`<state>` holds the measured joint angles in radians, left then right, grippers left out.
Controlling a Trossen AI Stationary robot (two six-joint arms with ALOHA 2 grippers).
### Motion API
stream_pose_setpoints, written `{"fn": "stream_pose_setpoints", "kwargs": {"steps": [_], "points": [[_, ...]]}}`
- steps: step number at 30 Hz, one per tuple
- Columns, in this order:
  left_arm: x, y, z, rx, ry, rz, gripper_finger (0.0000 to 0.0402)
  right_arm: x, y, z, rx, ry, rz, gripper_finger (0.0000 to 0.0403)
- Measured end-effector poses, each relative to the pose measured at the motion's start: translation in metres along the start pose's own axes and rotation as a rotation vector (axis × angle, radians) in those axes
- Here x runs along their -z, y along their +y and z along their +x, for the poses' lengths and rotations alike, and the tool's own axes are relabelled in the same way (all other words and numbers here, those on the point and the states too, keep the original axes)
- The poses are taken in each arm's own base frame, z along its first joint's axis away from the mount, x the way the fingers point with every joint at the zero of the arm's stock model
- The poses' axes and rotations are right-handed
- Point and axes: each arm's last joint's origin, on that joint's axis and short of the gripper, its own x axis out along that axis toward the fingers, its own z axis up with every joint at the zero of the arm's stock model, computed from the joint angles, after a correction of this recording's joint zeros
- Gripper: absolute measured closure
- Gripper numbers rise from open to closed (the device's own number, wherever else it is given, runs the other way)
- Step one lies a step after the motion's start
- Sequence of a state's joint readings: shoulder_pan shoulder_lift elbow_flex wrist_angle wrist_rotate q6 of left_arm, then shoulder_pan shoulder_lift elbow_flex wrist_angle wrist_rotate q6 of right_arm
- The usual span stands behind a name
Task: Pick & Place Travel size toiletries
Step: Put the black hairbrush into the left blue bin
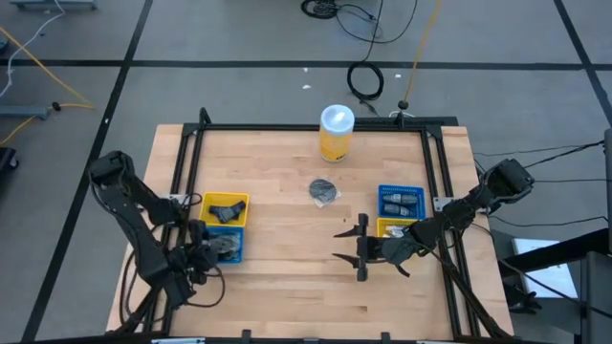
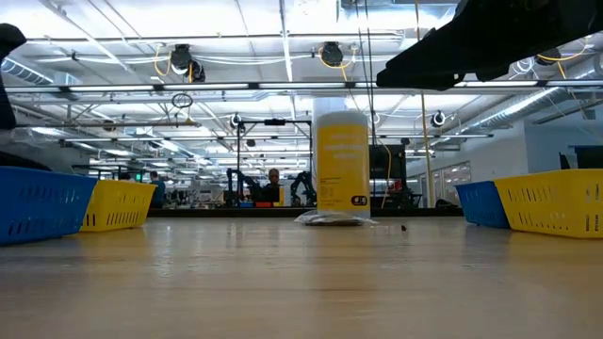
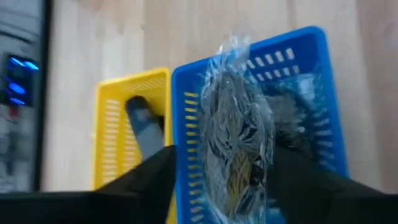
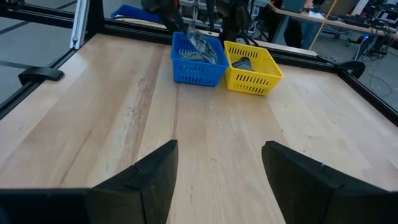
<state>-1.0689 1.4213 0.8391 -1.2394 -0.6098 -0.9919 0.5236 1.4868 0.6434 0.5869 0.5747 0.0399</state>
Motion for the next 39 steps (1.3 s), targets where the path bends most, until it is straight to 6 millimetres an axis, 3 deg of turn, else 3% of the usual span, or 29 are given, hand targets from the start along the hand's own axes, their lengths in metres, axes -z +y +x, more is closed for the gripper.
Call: {"fn": "stream_pose_setpoints", "kwargs": {"steps": [4,7,11,17,23,28,34,39], "points": [[-0.010,0.012,-0.013,0.133,0.067,-0.133,0.0095,0.000,0.000,0.000,0.000,0.000,0.000,0.0179],[-0.014,0.024,-0.024,0.223,0.091,-0.236,0.0069,0.000,0.000,0.000,0.000,0.001,0.000,0.0179],[-0.012,0.039,-0.030,0.231,0.009,-0.353,0.0077,0.001,0.000,0.000,0.000,0.005,-0.002,0.0179],[-0.016,0.042,-0.022,0.055,-0.376,-0.425,0.0133,0.004,-0.002,0.001,0.009,0.037,0.013,0.0179],[-0.028,0.028,0.008,-0.082,-0.635,-0.466,0.0184,0.016,-0.010,0.009,0.045,0.037,0.057,0.0179],[-0.047,0.026,0.039,-0.008,-0.712,-0.478,0.0215,0.025,-0.016,0.020,0.070,0.032,0.080,0.0179],[-0.072,0.044,0.069,0.135,-0.904,-0.398,0.0241,0.035,-0.020,0.050,0.060,0.064,0.029,0.0179],[-0.089,0.063,0.097,0.121,-0.943,-0.393,0.0253,0.040,-0.040,0.080,0.151,0.206,-0.029,0.0179]]}}
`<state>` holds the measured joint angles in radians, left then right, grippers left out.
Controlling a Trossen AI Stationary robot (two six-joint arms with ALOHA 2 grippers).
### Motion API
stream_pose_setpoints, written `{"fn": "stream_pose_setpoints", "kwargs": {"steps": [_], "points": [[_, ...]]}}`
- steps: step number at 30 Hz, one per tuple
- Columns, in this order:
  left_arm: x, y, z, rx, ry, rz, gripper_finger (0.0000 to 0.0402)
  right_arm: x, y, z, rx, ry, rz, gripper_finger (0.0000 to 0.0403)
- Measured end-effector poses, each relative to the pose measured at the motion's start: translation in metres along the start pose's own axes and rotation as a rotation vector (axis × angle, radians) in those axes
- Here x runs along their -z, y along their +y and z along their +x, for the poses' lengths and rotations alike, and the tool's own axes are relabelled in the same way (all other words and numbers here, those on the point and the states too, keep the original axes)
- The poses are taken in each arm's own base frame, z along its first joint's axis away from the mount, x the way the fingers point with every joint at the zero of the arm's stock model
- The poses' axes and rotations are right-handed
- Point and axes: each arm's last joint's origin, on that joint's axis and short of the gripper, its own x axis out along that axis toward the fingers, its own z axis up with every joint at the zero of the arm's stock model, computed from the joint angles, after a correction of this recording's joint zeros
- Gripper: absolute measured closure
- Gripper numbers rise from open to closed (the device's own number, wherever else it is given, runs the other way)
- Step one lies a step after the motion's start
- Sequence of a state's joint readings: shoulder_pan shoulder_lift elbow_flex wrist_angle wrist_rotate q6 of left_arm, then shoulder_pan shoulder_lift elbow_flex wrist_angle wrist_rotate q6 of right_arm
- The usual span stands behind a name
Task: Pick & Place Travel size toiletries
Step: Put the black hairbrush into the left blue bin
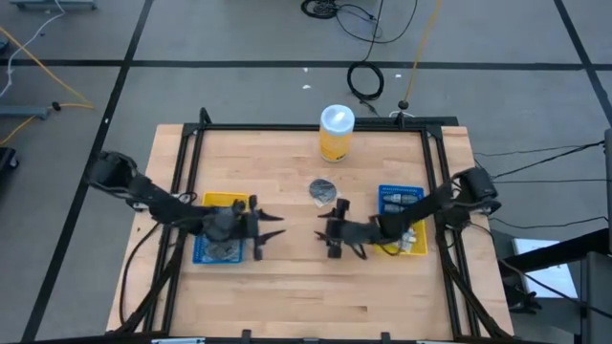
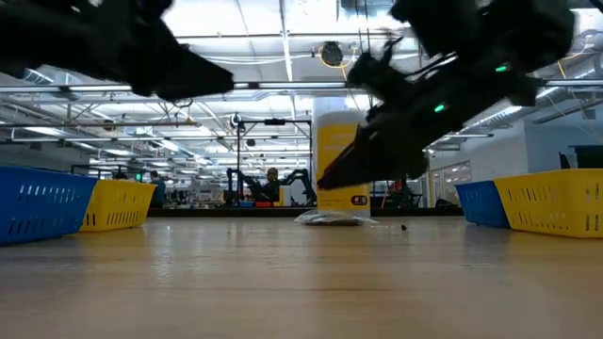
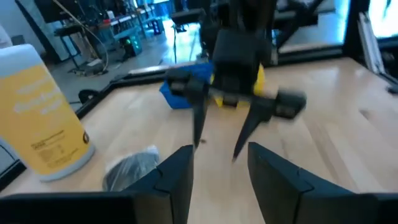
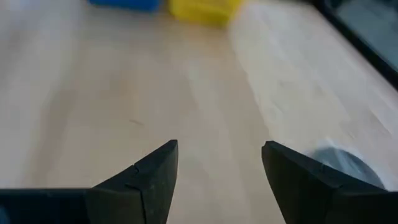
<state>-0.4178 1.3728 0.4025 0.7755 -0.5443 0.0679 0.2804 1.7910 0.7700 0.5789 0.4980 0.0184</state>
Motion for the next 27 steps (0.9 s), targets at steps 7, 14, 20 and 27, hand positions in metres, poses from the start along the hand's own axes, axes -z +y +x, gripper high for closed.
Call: {"fn": "stream_pose_setpoints", "kwargs": {"steps": [7,14,20,27], "points": [[0.021,0.022,0.034,-0.089,0.067,-0.124,0.0254,0.008,-0.044,0.027,0.121,0.246,-0.091,0.0179],[0.039,0.021,0.052,-0.117,0.144,-0.148,0.0254,0.015,-0.078,0.038,0.046,0.310,-0.175,0.0179],[0.041,0.014,0.064,-0.065,0.153,-0.147,0.0254,0.020,-0.097,0.042,-0.017,0.328,-0.164,0.0191],[0.039,0.010,0.066,-0.014,0.155,-0.134,0.0254,0.029,-0.116,0.043,-0.028,0.363,-0.098,0.0285]]}}
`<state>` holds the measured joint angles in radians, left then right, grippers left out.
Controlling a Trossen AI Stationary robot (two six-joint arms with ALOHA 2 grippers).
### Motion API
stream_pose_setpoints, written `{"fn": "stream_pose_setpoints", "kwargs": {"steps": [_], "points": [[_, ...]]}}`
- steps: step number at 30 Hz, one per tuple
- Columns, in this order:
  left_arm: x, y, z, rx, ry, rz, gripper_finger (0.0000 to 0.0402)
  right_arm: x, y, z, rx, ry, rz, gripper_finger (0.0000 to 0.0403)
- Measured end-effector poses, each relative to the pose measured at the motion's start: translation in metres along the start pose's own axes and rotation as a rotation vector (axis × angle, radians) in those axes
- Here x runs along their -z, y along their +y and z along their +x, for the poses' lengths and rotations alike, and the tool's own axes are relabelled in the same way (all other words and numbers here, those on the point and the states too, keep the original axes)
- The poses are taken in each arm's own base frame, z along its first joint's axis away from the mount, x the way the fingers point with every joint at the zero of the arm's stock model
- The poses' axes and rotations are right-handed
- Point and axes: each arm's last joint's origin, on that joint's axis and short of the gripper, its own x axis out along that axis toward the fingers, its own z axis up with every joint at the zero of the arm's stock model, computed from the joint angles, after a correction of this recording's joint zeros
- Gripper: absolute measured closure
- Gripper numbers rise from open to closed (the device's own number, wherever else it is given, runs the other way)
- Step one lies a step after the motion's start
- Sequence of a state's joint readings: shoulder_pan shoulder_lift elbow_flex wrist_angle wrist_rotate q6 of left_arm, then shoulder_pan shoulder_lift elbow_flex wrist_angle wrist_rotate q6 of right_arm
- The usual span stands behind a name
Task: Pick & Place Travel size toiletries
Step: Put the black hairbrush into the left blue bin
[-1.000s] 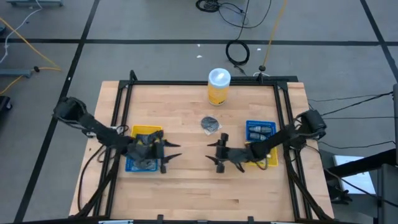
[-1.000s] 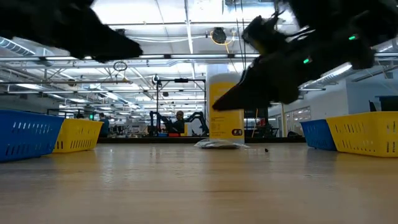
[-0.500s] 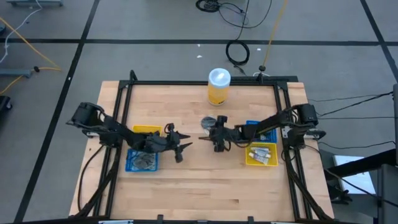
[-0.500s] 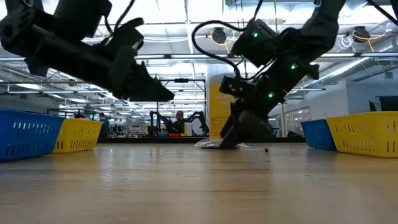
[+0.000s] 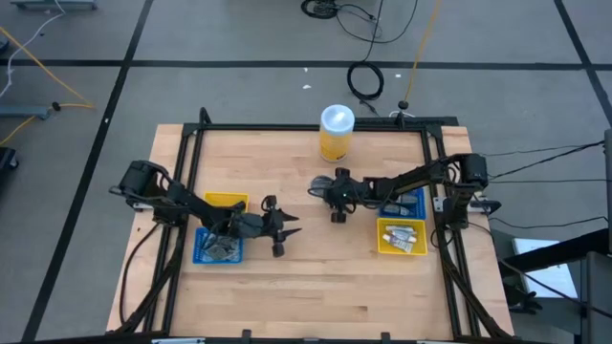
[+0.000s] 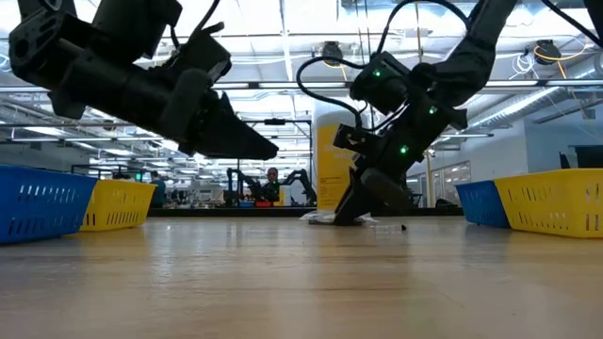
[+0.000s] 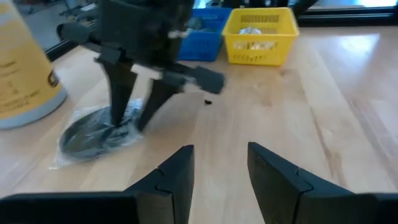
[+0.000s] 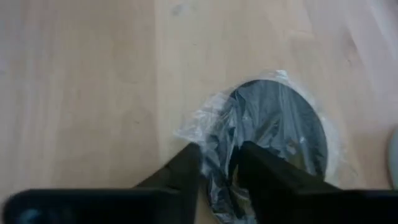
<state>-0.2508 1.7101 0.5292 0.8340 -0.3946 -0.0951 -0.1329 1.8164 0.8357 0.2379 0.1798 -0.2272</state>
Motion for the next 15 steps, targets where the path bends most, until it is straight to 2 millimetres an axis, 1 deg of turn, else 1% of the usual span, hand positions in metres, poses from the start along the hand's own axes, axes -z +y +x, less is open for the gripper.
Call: {"fn": "stream_pose_setpoints", "kwargs": {"steps": [3,5,6,7,12,15], "points": [[0.001,-0.003,-0.001,0.014,0.003,0.059,0.0254,0.004,0.002,0.000,0.007,0.007,0.000,0.0340],[0.002,-0.005,-0.002,0.023,0.014,0.097,0.0254,0.004,0.008,-0.002,0.000,0.006,0.003,0.0377],[0.002,-0.007,-0.003,0.030,0.012,0.110,0.0254,0.005,0.013,-0.003,-0.011,0.008,0.001,0.0389],[0.002,-0.009,-0.004,0.037,0.009,0.121,0.0254,0.004,0.019,-0.003,-0.015,0.004,-0.005,0.0395],[0.000,-0.019,-0.008,0.071,-0.032,0.187,0.0254,-0.003,0.052,-0.012,-0.001,-0.048,-0.002,0.0396],[-0.004,-0.026,-0.011,0.112,-0.078,0.251,0.0254,-0.011,0.072,-0.023,-0.036,-0.114,-0.013,0.0401]]}}
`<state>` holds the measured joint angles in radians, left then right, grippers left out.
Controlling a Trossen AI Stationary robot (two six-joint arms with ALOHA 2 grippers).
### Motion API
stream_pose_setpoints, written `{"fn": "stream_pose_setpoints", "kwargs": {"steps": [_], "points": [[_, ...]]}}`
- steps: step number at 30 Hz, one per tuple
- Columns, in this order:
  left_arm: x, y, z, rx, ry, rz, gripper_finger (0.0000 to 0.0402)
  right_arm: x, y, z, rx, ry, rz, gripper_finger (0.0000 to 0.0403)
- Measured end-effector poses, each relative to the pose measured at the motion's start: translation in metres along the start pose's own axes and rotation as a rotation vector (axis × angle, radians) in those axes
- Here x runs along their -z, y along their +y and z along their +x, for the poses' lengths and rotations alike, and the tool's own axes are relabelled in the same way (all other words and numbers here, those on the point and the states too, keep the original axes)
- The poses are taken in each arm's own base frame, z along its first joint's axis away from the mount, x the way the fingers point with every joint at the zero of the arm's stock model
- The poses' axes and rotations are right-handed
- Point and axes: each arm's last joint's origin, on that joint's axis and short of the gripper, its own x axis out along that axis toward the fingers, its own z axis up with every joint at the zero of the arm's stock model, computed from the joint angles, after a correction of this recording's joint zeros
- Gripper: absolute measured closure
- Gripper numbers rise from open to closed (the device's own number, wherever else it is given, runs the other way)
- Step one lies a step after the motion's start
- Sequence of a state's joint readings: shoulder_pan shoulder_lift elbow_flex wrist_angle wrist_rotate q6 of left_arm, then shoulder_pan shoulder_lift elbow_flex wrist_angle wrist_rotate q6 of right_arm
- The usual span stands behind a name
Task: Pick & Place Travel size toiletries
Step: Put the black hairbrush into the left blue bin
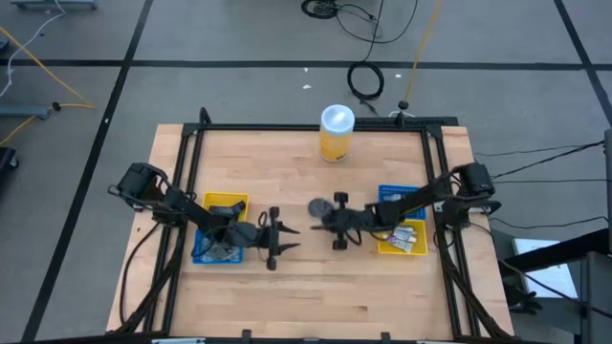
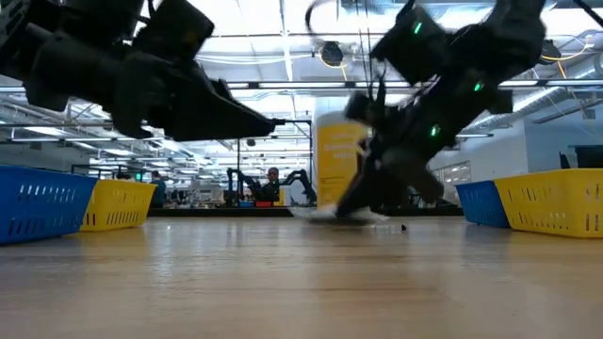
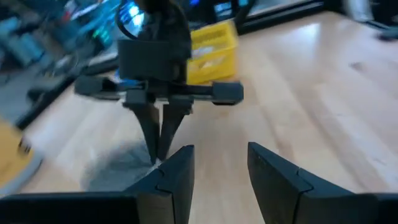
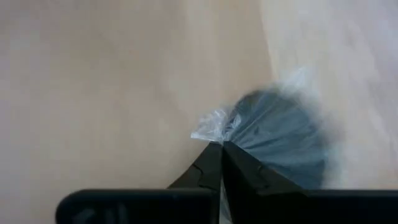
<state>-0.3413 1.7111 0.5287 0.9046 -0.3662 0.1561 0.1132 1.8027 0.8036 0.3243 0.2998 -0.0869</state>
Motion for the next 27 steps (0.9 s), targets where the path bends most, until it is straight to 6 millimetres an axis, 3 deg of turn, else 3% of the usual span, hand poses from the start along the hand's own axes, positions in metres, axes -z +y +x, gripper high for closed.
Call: {"fn": "stream_pose_setpoints", "kwargs": {"steps": [5,11,18,23,27], "points": [[-0.007,-0.013,-0.003,0.137,-0.076,0.187,0.0242,-0.013,0.031,-0.015,-0.077,-0.106,0.005,0.0402],[-0.012,-0.020,-0.004,0.212,-0.110,0.254,0.0165,-0.032,0.057,-0.032,-0.186,-0.313,0.028,0.0402],[-0.011,-0.022,0.010,0.045,-0.015,0.285,0.0103,-0.043,0.066,-0.040,-0.298,-0.445,0.028,0.0402],[-0.008,-0.027,0.020,-0.044,0.065,0.300,0.0108,-0.044,0.067,-0.041,-0.356,-0.461,0.021,0.0402],[-0.010,-0.033,0.021,-0.007,0.089,0.286,0.0150,-0.043,0.067,-0.041,-0.356,-0.448,0.017,0.0402]]}}
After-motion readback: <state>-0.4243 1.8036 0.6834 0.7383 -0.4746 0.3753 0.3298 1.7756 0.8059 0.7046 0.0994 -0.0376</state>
